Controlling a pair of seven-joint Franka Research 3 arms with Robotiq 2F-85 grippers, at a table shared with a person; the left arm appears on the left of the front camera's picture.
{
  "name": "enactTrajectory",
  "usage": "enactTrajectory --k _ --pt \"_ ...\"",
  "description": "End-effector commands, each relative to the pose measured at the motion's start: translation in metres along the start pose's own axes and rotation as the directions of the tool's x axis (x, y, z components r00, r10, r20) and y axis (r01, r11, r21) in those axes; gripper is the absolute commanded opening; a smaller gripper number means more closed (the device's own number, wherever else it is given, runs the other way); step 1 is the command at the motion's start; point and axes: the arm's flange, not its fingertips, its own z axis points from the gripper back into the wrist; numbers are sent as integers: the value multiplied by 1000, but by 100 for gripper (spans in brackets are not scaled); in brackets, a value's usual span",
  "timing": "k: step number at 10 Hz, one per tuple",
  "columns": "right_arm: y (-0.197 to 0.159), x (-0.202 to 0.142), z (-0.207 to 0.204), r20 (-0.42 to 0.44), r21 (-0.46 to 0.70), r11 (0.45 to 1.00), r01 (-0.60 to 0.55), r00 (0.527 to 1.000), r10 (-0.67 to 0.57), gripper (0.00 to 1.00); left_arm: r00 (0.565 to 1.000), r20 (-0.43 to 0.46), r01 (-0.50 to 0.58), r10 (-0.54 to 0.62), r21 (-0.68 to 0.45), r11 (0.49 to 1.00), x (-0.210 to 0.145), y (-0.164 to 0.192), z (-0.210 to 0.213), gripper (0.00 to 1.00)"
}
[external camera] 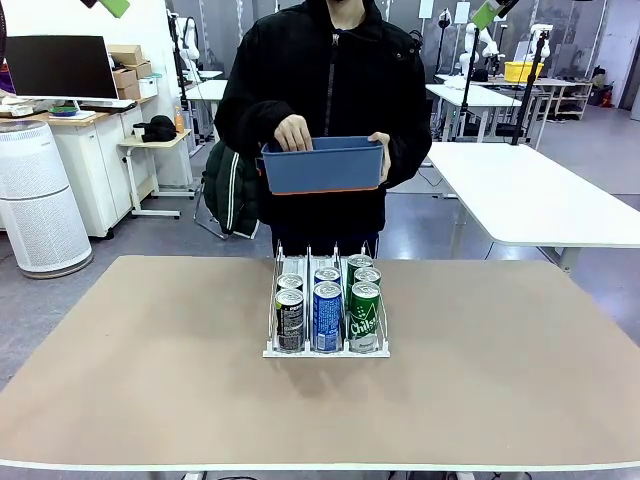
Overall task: Fill the beverage cans into the dispenser.
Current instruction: Pick up the Pepsi coke handed by the human.
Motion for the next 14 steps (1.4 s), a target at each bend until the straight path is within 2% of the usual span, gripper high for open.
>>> enactTrajectory --k 1,3,6,9,10,14 --pt "-2 -5 2 7 -19 1000 15 1000 -15 100 1000 -2 -5 5 -2 1000 -1 0 -1 100" --pt "6 -16 7 -2 -9 1000 19 1000 -19 100 1000 -2 -5 5 -2 1000 -1 0 -1 100" --pt "4 -29 15 29 -8 999 42 999 -42 100 1000 -2 -5 5 -2 1000 -1 0 -1 100" --pt "-2 -29 13 10 25 1000 7 1000 -7 100 1000 -2 -5 5 -2 1000 -1 0 -1 100" --pt "-1 -23 19 7 -15 999 34 999 -34 100 1000 -2 -5 5 -2 1000 -1 0 -1 100" --pt "-1 -23 19 7 -15 999 34 999 -34 100 1000 -2 -5 5 -2 1000 -1 0 -1 100"
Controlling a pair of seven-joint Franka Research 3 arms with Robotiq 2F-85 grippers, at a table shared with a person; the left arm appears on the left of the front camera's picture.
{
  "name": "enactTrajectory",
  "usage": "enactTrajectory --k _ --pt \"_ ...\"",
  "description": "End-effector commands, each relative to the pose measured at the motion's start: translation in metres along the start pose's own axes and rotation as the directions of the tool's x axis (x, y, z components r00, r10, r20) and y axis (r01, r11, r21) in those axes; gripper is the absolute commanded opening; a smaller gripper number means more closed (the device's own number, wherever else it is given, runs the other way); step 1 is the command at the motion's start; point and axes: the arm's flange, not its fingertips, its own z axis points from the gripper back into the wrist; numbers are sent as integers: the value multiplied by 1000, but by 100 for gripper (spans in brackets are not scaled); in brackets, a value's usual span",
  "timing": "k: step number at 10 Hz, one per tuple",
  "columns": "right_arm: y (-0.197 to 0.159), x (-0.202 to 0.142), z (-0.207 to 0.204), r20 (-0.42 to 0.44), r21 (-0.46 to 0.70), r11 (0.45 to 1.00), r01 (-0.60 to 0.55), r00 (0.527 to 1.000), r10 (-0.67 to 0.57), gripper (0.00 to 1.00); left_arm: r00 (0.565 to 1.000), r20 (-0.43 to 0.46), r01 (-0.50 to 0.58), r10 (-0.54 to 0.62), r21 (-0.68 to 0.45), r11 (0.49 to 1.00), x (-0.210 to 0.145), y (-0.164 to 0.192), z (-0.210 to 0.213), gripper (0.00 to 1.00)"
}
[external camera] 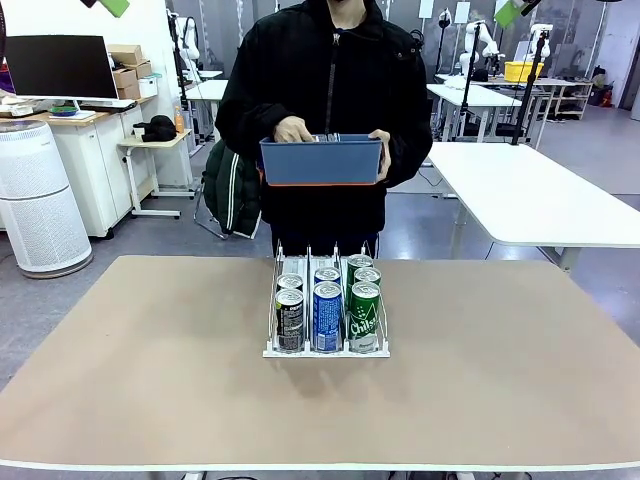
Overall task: Fill the beverage cans into the dispenser.
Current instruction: Pick up the Pepsi coke handed by the human.
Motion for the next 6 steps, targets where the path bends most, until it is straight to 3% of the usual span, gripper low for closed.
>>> enactTrajectory --k 1,6 --pt "0 -1 0 0 0 1000 7 1000 -7 100 1000 -2 -5 5 -2 1000 -1 0 -1 100" --pt "0 -1 0 0 0 1000 7 1000 -7 100 1000 -2 -5 5 -2 1000 -1 0 -1 100"
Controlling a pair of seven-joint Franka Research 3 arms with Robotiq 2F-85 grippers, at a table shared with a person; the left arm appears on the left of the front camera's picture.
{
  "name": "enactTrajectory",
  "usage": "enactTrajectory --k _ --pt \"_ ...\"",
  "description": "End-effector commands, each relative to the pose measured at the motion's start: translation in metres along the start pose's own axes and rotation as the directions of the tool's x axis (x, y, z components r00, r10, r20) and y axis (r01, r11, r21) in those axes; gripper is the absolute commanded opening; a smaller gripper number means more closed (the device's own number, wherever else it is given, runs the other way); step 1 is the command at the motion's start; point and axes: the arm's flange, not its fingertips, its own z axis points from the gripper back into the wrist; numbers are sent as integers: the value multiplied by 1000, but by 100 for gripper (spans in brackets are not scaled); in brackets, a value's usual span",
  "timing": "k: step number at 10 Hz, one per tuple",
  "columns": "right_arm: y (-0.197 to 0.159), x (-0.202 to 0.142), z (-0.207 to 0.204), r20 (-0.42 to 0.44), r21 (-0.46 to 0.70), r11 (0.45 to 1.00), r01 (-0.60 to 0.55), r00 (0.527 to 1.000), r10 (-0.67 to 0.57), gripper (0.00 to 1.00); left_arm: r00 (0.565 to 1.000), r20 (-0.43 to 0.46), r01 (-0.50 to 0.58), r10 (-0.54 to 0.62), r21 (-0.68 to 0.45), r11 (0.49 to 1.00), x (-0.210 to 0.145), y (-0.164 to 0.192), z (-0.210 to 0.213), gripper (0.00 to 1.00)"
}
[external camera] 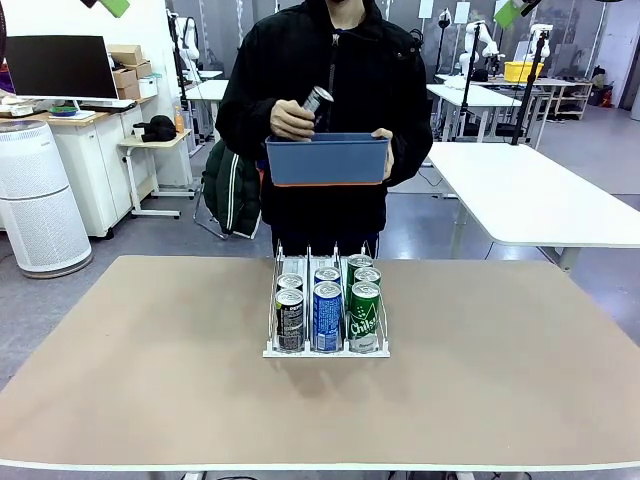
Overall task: Fill the beverage cans into the dispenser.
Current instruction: Pick up the Pepsi coke handed by the human.
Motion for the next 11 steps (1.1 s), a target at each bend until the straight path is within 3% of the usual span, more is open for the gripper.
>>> enactTrajectory --k 1,11 --pt "0 -1 0 0 0 1000 7 1000 -7 100 1000 -2 -5 5 -2 1000 -1 0 -1 100" --pt "0 -1 0 0 0 1000 7 1000 -7 100 1000 -2 -5 5 -2 1000 -1 0 -1 100"
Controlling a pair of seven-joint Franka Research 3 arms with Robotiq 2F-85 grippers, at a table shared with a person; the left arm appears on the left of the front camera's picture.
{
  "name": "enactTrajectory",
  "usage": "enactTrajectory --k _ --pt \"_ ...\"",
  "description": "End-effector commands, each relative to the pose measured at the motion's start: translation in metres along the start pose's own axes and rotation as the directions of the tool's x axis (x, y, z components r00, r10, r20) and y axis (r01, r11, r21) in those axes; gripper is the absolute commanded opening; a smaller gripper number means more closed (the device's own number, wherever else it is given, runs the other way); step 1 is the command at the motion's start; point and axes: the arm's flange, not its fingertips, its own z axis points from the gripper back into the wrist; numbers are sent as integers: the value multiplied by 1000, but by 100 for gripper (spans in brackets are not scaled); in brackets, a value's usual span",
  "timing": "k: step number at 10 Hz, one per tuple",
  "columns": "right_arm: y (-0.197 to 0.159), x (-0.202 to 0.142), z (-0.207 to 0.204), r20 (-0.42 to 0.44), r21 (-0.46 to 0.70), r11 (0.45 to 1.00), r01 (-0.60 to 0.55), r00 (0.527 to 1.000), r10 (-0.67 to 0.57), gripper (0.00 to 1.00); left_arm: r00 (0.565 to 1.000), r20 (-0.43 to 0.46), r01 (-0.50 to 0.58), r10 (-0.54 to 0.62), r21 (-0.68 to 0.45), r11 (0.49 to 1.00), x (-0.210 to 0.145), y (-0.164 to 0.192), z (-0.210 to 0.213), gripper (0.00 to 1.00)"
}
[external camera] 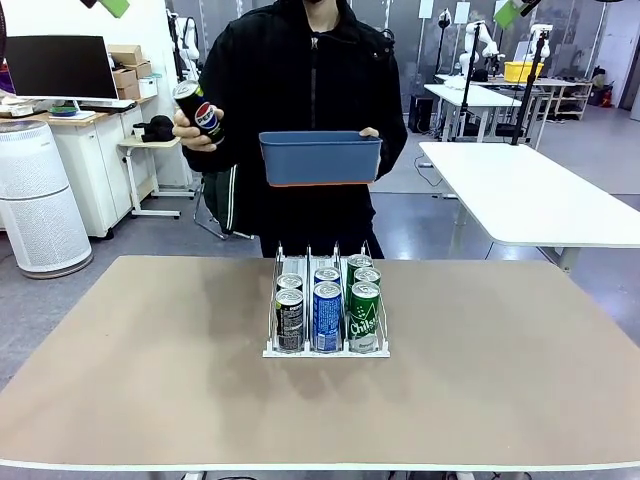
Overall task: Fill the beverage cans into the dispenser.
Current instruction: Pick up the Pepsi coke handed by the human.
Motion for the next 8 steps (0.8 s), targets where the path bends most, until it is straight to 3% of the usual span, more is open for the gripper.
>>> enactTrajectory --k 1,8 --pt "0 -1 0 0 0 1000 7 1000 -7 100 1000 -2 -5 5 -2 1000 -1 0 -1 100" --pt "0 -1 0 0 0 1000 7 1000 -7 100 1000 -2 -5 5 -2 1000 -1 0 -1 100"
